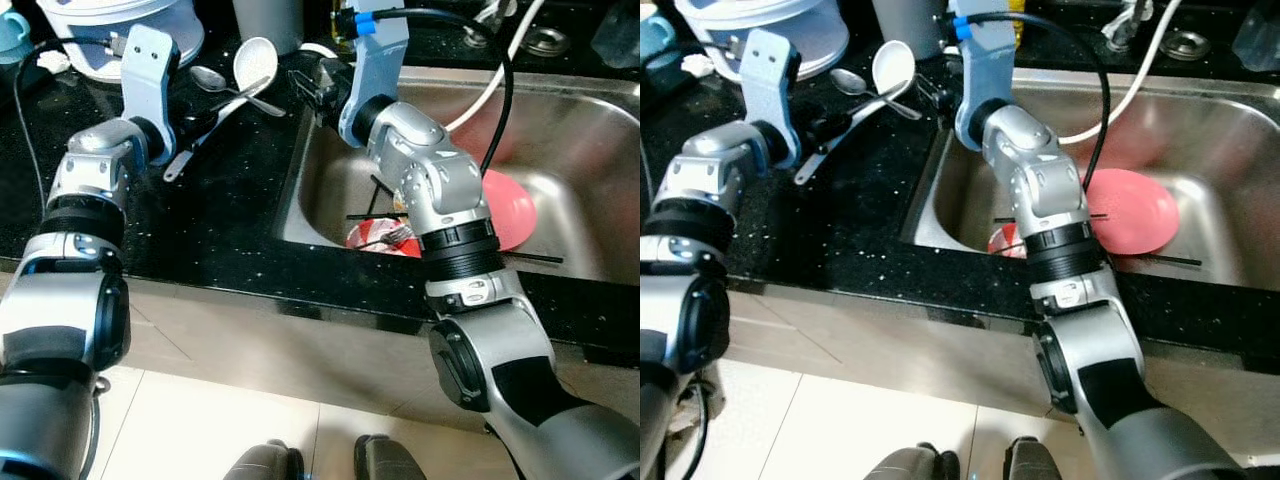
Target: Kitchen organization
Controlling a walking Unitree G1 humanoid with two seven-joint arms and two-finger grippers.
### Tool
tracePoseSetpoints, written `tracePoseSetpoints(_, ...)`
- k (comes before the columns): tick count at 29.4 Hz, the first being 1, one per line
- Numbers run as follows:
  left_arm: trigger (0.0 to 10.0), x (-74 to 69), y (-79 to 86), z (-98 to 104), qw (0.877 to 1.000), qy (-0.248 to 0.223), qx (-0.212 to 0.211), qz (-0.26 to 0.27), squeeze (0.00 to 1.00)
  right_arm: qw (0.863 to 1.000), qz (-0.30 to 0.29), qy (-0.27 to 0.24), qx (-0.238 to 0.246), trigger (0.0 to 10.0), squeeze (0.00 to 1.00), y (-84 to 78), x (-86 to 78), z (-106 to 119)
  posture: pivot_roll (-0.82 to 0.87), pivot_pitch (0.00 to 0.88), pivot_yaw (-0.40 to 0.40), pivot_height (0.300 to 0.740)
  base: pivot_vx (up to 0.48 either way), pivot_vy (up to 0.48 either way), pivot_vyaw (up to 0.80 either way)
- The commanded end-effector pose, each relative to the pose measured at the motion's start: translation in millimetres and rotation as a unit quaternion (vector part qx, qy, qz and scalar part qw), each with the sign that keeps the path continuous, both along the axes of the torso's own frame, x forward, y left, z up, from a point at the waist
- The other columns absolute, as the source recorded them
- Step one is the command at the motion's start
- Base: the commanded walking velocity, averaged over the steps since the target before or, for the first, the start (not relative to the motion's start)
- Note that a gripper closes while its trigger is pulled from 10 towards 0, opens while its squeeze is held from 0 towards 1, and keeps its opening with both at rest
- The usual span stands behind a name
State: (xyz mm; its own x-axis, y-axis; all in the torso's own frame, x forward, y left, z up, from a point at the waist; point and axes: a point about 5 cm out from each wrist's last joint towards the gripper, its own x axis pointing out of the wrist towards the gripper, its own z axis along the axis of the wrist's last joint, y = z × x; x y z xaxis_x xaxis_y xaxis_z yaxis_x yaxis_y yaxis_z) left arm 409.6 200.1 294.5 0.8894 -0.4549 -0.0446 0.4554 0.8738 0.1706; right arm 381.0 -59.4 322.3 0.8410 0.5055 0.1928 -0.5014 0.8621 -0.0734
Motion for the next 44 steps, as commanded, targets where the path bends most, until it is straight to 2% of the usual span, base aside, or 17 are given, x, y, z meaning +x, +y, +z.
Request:
tracePoseSetpoints(1, 10.0, -0.4, 6.8, -7, 1.0, 0.025, 0.012, 0.004, 1.0, 1.0, 0.003, -0.005, 0.007, 10.0, 0.0, 3.6, 0.7, 4, 0.05, 0.164, 0.084, 0.74, 0.0, 0.0, 0.0)
tracePoseSetpoints(4, 10.0, 0.4, 3.9, -16, 0.999, 0.047, 0.022, 0.004, 1.0, 1.0, -0.003, -0.003, 0.007, 10.0, 0.0, 1.2, 2.5, 6, 0.05, 0.187, 0.088, 0.74, 0.0, 0.0, 0.0)
tracePoseSetpoints(5, 10.0, 0.4, 4.8, -17, 0.998, 0.051, 0.025, 0.007, 0.69, 1.0, -0.005, -0.003, 0.007, 10.0, 0.0, 0.3, 2.9, 6, 0.05, 0.197, 0.09, 0.74, 0.0, 0.0, 0.0)
tracePoseSetpoints(6, 10.0, 0.4, 4.8, -17, 0.998, 0.051, 0.025, 0.007, 0.69, 1.0, -0.005, -0.003, 0.007, 10.0, 0.0, 0.3, 2.9, 6, 0.05, 0.197, 0.09, 0.74, 0.0, 0.0, 0.0)
tracePoseSetpoints(7, 10.0, 0.4, 7.6, -19, 0.998, 0.055, 0.031, 0.018, 0.0, 1.0, -0.008, -0.001, 0.007, 10.0, 0.0, -1.2, 3.3, 5, 0.05, 0.203, 0.092, 0.74, 0.0, 0.0, 0.0)
tracePoseSetpoints(13, 10.0, -1.4, 22.1, -31, 0.994, 0.075, 0.054, 0.062, 0.0, 1.0, -0.018, 0.012, 0.01, 10.0, 0.0, -6.7, 2.7, -3, 0.06, 0.233, 0.099, 0.74, 0.0, 0.0, 0.0)
tracePoseSetpoints(19, 10.0, -2.3, 25.8, -40, 0.992, 0.104, 0.004, 0.075, 0.0, 1.0, -0.017, 0.016, 0.012, 10.0, 0.0, -6.2, 1.5, -5, 0.06, 0.262, 0.105, 0.74, 0.0, 0.0, 0.0)
tracePoseSetpoints(20, 8.4, -2.8, 27.5, -44, 0.99, 0.111, -0.007, 0.082, 0.0, 1.0, -0.017, 0.017, 0.013, 10.0, 0.0, -6.4, 0.9, -6, 0.06, 0.271, 0.105, 0.74, 0.0, 0.0, 0.0)
tracePoseSetpoints(22, 8.4, -3.2, 28.3, -46, 0.99, 0.115, -0.008, 0.084, 0.0, 1.0, -0.017, 0.018, 0.014, 10.0, 0.0, -6.6, 0.7, -6, 0.06, 0.271, 0.105, 0.74, 0.0, 0.0, 0.0)
tracePoseSetpoints(23, 0.0, -4.1, 31.2, -52, 0.988, 0.123, -0.013, 0.096, 0.0, 0.999, -0.019, 0.021, 0.014, 10.0, 0.0, -7.5, 0.4, -7, 0.06, 0.285, 0.104, 0.74, 0.0, 0.0, 0.0)
tracePoseSetpoints(33, 0.0, -3.6, 34.4, -47, 0.987, 0.104, -0.03, 0.12, 0.0, 0.999, -0.027, 0.028, 0.019, 10.0, 0.0, -10.5, -0.7, -10, 0.06, 0.297, 0.106, 0.74, 0.0, 0.0, 0.0)
tracePoseSetpoints(35, 0.0, -1.8, 30.0, -27, 0.992, 0.045, -0.036, 0.112, 0.0, 0.999, -0.03, 0.027, 0.023, 10.0, 0.0, -11.5, -1.1, -9, 0.06, 0.298, 0.107, 0.74, 0.0, 0.0, 0.0)
tracePoseSetpoints(36, 0.0, -1.8, 30.0, -27, 0.992, 0.045, -0.036, 0.112, 0.0, 0.999, -0.03, 0.027, 0.023, 10.0, 0.0, -11.5, -1.1, -9, 0.06, 0.298, 0.107, 0.74, 0.0, 0.0, 0.0)
tracePoseSetpoints(37, 0.0, -1.8, 27.4, -18, 0.994, 0.016, -0.041, 0.103, 0.0, 0.999, -0.032, 0.027, 0.024, 10.0, 0.0, -11.8, -1.2, -9, 0.06, 0.298, 0.107, 0.74, 0.0, 0.0, 0.0)
tracePoseSetpoints(38, 9.1, -2.5, 23.6, -5, 0.994, -0.025, -0.049, 0.096, 0.0, 0.999, -0.033, 0.026, 0.027, 10.0, 0.0, -12.1, -1.8, -8, 0.07, 0.3, 0.103, 0.74, 0.0, 0.0, 0.0)
tracePoseSetpoints(39, 10.0, -3.8, 20.8, 7, 0.992, -0.06, -0.059, 0.097, 0.0, 0.999, -0.033, 0.026, 0.029, 10.0, 0.0, -11.9, -2.5, -8, 0.07, 0.3, 0.102, 0.74, 0.0, 0.0, 0.0)
tracePoseSetpoints(44, 10.0, -8.3, 16.8, 30, 0.985, -0.11, -0.086, 0.101, 0.0, 0.999, -0.033, 0.029, 0.033, 10.0, 0.0, -10.6, -4.4, -10, 0.07, 0.297, 0.097, 0.74, 0.0, 0.0, 0.0)
